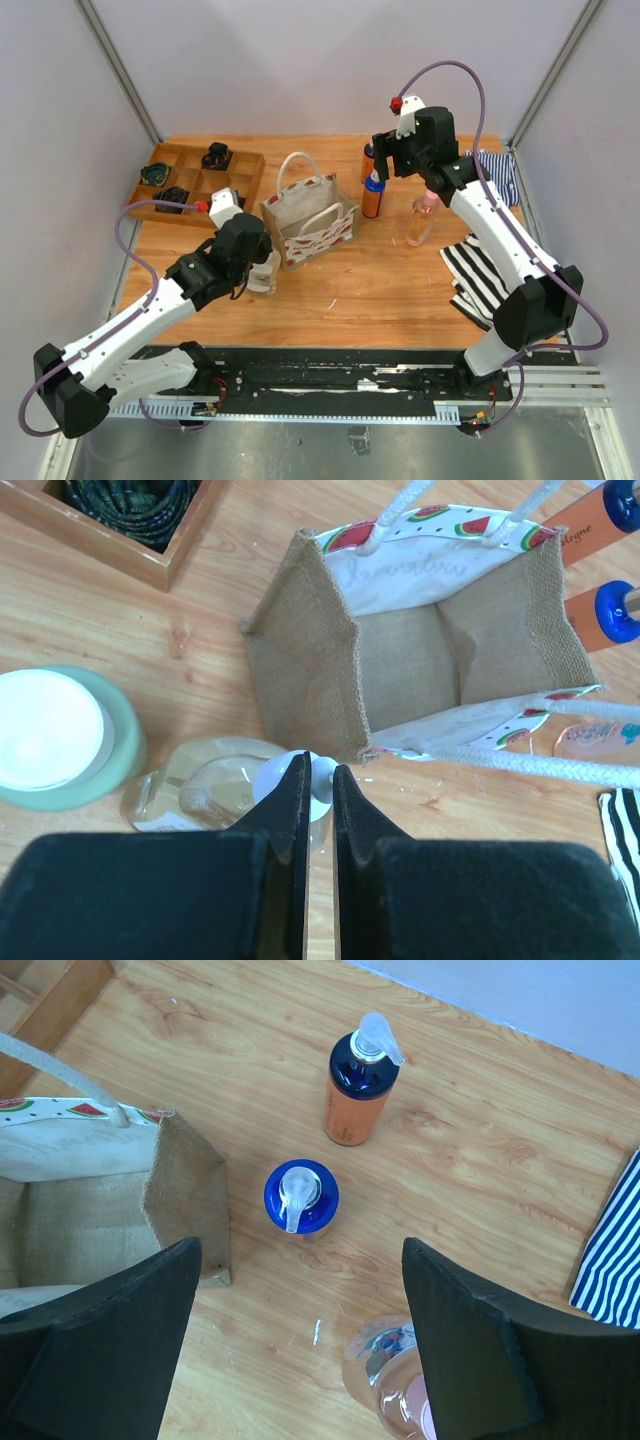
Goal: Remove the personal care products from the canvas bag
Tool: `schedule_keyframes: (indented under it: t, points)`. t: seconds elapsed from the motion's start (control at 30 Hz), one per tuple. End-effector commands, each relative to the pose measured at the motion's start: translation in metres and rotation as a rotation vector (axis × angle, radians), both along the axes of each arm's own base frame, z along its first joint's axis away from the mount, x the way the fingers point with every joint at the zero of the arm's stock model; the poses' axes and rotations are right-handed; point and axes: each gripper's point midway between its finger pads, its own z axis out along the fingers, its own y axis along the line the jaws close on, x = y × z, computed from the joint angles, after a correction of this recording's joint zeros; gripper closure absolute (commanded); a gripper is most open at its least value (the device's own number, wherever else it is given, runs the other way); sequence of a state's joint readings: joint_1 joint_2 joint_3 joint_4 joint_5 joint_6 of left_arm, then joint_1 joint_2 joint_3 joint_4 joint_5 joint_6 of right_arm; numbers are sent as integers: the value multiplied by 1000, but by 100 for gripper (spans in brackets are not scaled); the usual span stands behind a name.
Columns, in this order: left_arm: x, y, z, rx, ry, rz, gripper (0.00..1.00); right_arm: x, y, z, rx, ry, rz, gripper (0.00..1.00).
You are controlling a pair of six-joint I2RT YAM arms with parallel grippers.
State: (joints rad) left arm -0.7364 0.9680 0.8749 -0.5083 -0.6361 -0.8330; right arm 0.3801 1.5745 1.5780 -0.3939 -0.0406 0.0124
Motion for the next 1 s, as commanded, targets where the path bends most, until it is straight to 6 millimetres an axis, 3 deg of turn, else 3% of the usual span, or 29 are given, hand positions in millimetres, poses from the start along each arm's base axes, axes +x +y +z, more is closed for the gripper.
schedule_keyframes:
  t: [0.0,0.23,0.57,0.63,0.8,0.97]
  points:
    - [19,-5,53,-59,-155,31,99,-6,4,12,19,-21,-3,19]
    - [8,8,35,-86,-124,77,99,-10,-2,14,2,-29,-13,19]
    - [-20,20,-15,-148,-30,102,98,-20,8,12,-11,-12,25,16]
    - [-24,21,-17,-164,-26,94,88,-27,16,13,-16,-12,54,13]
    - [-30,24,-10,-182,-37,84,52,-50,48,14,-63,-16,140,10]
    - [-27,32,8,-132,-76,89,32,-58,51,22,-66,-38,123,9]
